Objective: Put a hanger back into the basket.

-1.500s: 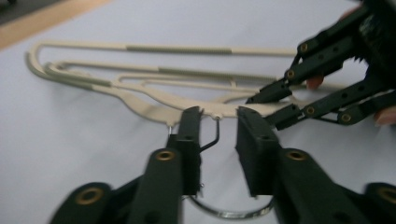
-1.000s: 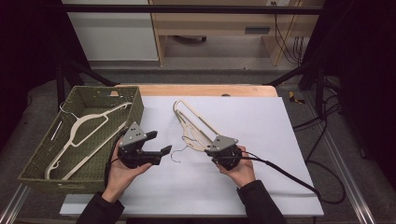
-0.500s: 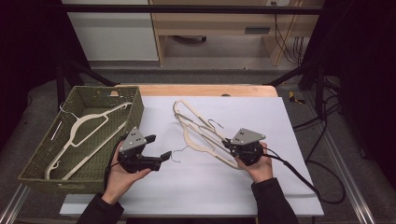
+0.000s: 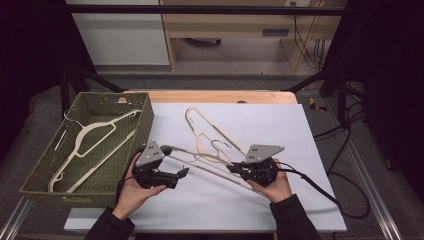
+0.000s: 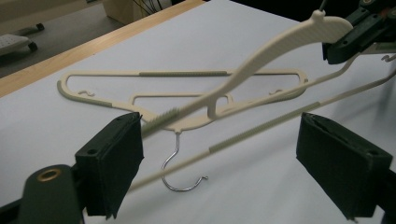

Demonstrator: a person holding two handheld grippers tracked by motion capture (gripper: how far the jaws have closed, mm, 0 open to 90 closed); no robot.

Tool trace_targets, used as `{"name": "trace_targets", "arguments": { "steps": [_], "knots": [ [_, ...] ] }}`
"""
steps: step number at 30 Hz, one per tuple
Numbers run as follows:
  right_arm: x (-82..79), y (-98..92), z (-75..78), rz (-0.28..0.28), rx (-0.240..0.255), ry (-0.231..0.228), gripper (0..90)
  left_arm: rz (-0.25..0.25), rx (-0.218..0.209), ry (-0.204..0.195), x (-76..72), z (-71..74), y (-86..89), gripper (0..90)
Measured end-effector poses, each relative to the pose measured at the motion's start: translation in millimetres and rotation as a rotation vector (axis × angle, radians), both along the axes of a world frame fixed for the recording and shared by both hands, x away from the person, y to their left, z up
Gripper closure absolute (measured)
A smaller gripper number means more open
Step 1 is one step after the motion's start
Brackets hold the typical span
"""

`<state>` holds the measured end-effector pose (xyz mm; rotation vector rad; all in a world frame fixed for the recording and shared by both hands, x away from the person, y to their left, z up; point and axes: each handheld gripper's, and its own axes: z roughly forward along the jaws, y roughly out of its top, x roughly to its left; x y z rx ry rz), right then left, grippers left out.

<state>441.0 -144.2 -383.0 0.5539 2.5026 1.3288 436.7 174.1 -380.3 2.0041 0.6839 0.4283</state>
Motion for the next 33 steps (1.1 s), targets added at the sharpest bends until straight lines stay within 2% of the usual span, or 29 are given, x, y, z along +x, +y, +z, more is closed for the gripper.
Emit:
{"name": "trace_targets", "arguments": {
  "steps": [5,8,13,20,25,27,30,33],
  "knots": [
    [-7.3,14.2,0.9,0.079,0.007,0.028,87.1,-0.047,0.019,0.017,-1.4,-3.8,-7.1,21.2],
    [-10.3,19.5,1.5,0.116,0.008,0.035,87.1,-0.077,0.050,0.015,-3.3,-6.4,-12.6,25.7],
    [-13.9,24.1,2.4,0.155,0.003,0.040,87.1,-0.126,0.077,0.029,-4.8,-10.9,-19.1,41.9],
    [-13.7,25.6,0.2,0.182,-0.004,0.062,87.1,-0.170,0.078,0.039,-7.5,-11.3,-20.7,65.3],
    [-12.4,24.6,0.1,0.190,-0.006,0.074,86.4,-0.191,0.114,0.035,-11.2,-9.5,-22.5,69.4],
    [-12.4,23.8,0.1,0.171,-0.010,0.063,84.5,-0.197,0.124,0.040,-13.1,-8.2,-23.5,72.5],
    [-10.7,20.7,0.7,0.123,0.009,0.037,80.4,-0.220,0.114,0.060,-15.8,-7.1,-25.9,78.4],
    [-9.5,18.4,-0.2,0.099,0.008,0.013,77.3,-0.215,0.104,0.072,-18.5,-5.8,-28.9,80.2]
  ]
}}
